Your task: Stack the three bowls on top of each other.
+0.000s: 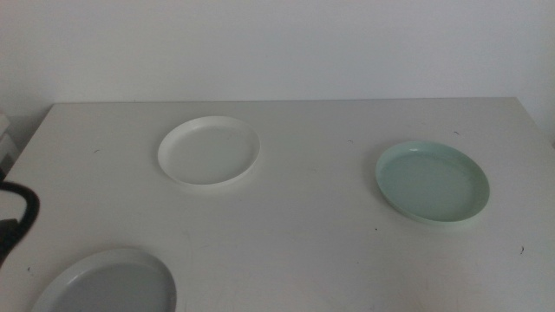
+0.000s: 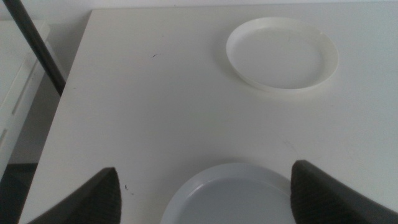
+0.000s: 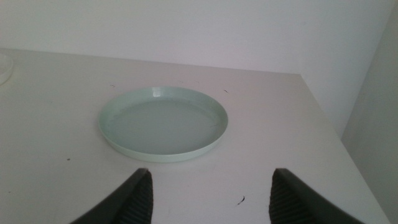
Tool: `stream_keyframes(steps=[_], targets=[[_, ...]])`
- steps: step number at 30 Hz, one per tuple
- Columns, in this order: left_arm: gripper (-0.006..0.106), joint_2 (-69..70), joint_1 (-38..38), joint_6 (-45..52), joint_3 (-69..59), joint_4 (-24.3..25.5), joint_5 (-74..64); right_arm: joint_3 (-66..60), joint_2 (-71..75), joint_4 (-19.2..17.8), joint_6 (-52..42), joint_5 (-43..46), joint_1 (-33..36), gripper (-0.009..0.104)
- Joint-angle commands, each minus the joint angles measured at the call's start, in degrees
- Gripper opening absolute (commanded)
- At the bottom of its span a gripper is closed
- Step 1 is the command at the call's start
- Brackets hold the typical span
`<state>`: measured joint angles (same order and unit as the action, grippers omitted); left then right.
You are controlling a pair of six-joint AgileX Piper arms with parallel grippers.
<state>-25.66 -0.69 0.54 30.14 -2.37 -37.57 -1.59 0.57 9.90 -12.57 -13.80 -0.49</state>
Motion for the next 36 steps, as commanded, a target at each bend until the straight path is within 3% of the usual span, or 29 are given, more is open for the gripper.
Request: stream_keyframes(steps=[1,14,36], targets=[[0.105,-3.43,0.05,-0.87,7.18,-0.31,-3.13,0.31,1.53,-0.6,-0.63,4.35,-0.42,0.048],[0.105,-18.49,0.05,-3.33,26.97,-0.31,-28.31,0.31,1.53,-0.6,-0.63,4.35,-0.42,0.048],[0.105,-20.58,0.05,-3.48,26.98,4.14,-32.12,0.31,1.53,-0.6,-0.63,4.35,-0.42,0.048]])
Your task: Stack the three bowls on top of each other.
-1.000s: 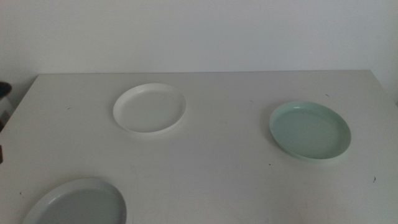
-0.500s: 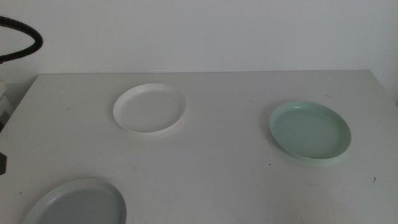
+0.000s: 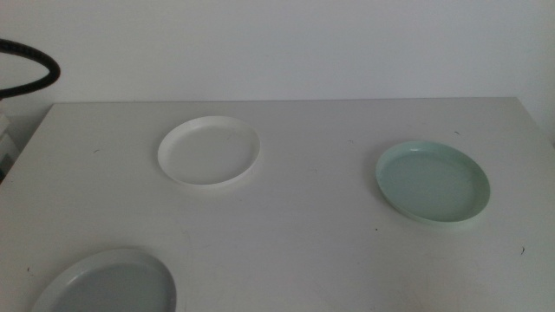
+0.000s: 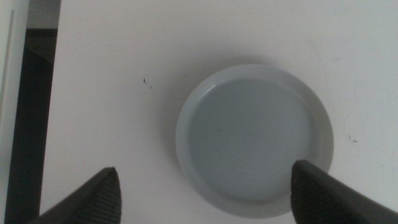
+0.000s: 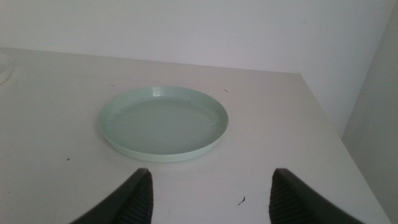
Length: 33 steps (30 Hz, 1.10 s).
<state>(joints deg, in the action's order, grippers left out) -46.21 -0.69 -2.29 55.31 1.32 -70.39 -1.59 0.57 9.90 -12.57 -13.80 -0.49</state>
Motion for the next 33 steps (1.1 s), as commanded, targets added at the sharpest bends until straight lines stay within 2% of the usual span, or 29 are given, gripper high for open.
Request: stream_keyframes(steps=[1,11,22,27,33], targets=[[0.105,-0.12,0.05,-0.18,1.82,0.75,0.23,0.31,1.53,-0.6,-0.63,4.35,-0.42,0.048],[0.105,-3.47,0.05,2.29,1.75,4.03,-0.77,0.31,1.53,-0.55,-0.63,4.35,-0.42,0.048],[0.105,-11.24,0.16,5.15,1.75,3.02,-0.06,0.31,1.53,-0.43,-0.63,4.35,-0.42,0.048],[0.105,-13.32,4.16,10.31,1.75,-1.63,0.97,0.31,1.53,-0.43,-0.63,4.35,-0.42,0.048],[0.105,-15.0,13.46,19.38,0.48,-8.15,1.33,0.31,1.53,-0.43,-0.63,4.35,-0.42,0.048]])
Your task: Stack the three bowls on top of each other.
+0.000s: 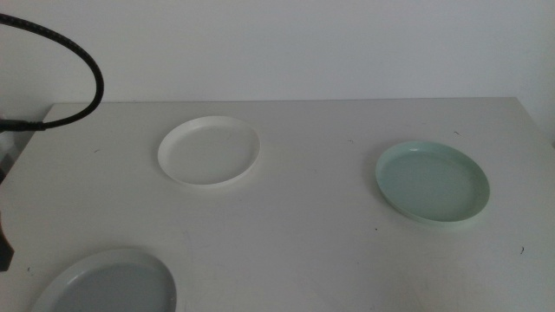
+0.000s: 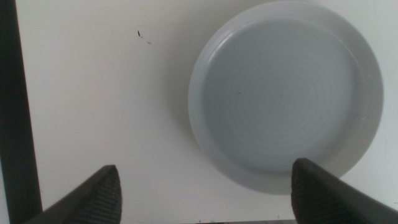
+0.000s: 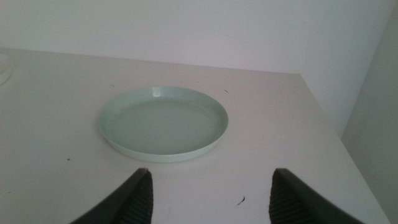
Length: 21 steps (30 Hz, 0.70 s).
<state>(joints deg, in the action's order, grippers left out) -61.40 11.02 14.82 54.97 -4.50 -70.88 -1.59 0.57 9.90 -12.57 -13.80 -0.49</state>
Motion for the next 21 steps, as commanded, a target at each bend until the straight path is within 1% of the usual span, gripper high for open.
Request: stream_keyframes(steps=[1,5,8,13,17,21], targets=[[0.105,-0.15,3.18,3.58,-0.26,-2.91,2.24,0.31,1.53,-0.43,-0.63,4.35,-0.42,0.048],[0.105,-0.36,7.9,8.91,-6.24,-5.96,6.9,0.31,1.53,-0.43,-0.63,4.35,-0.42,0.048],[0.105,-0.48,9.67,12.53,-10.32,-8.55,12.28,0.31,1.53,-0.43,-0.63,4.35,-0.42,0.048],[0.105,-3.63,9.6,14.04,-14.65,-8.99,19.98,0.31,1.53,-0.43,-0.63,4.35,-0.42,0.048],[0.105,-10.12,9.6,15.83,-15.06,-9.91,21.96,0.31,1.53,-0.43,-0.63,4.35,-0.42,0.048],[0.105,-17.12,9.6,19.01,-15.06,-11.95,24.13,0.31,1.53,-0.43,-0.63,4.35,-0.42,0.048]])
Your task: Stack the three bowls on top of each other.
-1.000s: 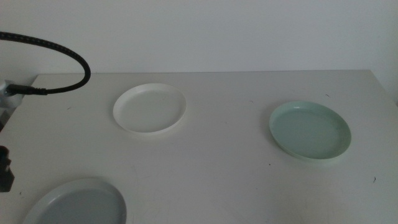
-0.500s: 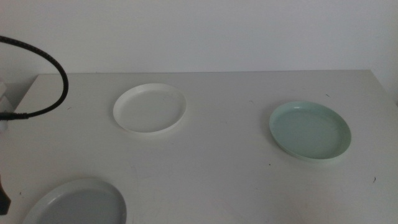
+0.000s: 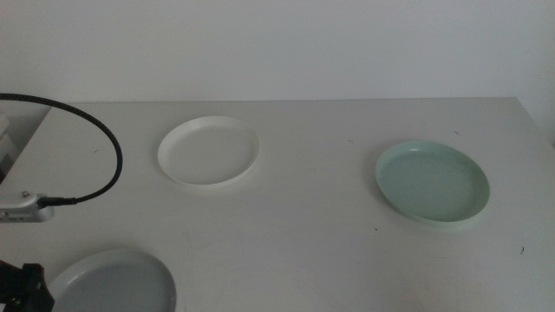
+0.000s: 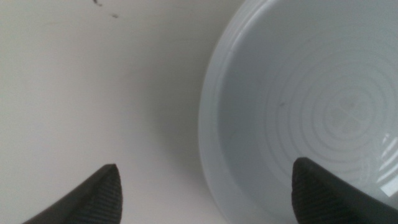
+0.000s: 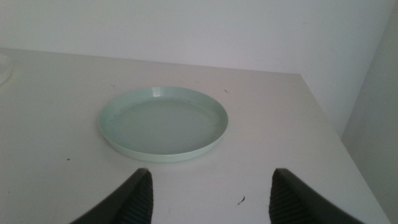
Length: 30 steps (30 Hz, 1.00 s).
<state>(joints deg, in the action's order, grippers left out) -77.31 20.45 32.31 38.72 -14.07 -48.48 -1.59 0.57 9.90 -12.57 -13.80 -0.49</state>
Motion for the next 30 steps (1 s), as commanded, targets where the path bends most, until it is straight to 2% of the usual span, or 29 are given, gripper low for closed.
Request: stream_keyframes(steps=[1,10,13,14,15,17,24,26,30], targets=[[0.105,-2.5,0.17,2.28,1.19,-2.79,2.26,0.31,1.53,-0.43,-0.63,4.35,-0.42,0.048],[0.105,-11.18,0.17,3.71,1.19,-4.27,6.45,0.31,1.53,-0.43,-0.63,4.35,-0.42,0.048],[0.1,-11.65,0.17,3.64,1.19,-4.05,6.57,0.31,1.53,-0.43,-0.63,4.35,-0.42,0.048],[0.095,-11.7,0.17,3.64,1.19,-3.86,6.73,0.31,1.53,-0.43,-0.63,4.35,-0.42,0.048],[0.08,-11.7,0.11,3.64,1.19,-3.88,6.73,0.31,1.53,-0.43,-0.63,4.35,-0.42,0.048],[0.063,-11.7,0.05,3.64,1.19,-4.32,6.46,0.31,1.53,-0.43,-0.63,4.35,-0.42,0.048],[0.012,-11.7,0.05,3.56,1.19,-4.66,6.03,0.31,1.53,-0.43,-0.63,4.35,-0.42,0.048],[0.002,-11.7,0.05,3.56,1.19,-4.66,5.85,0.31,1.53,-0.43,-0.63,4.35,-0.42,0.048],[0.0,-11.59,0.05,3.5,1.35,-4.94,4.01,0.31,1.53,-0.43,-0.63,4.35,-0.42,0.048]])
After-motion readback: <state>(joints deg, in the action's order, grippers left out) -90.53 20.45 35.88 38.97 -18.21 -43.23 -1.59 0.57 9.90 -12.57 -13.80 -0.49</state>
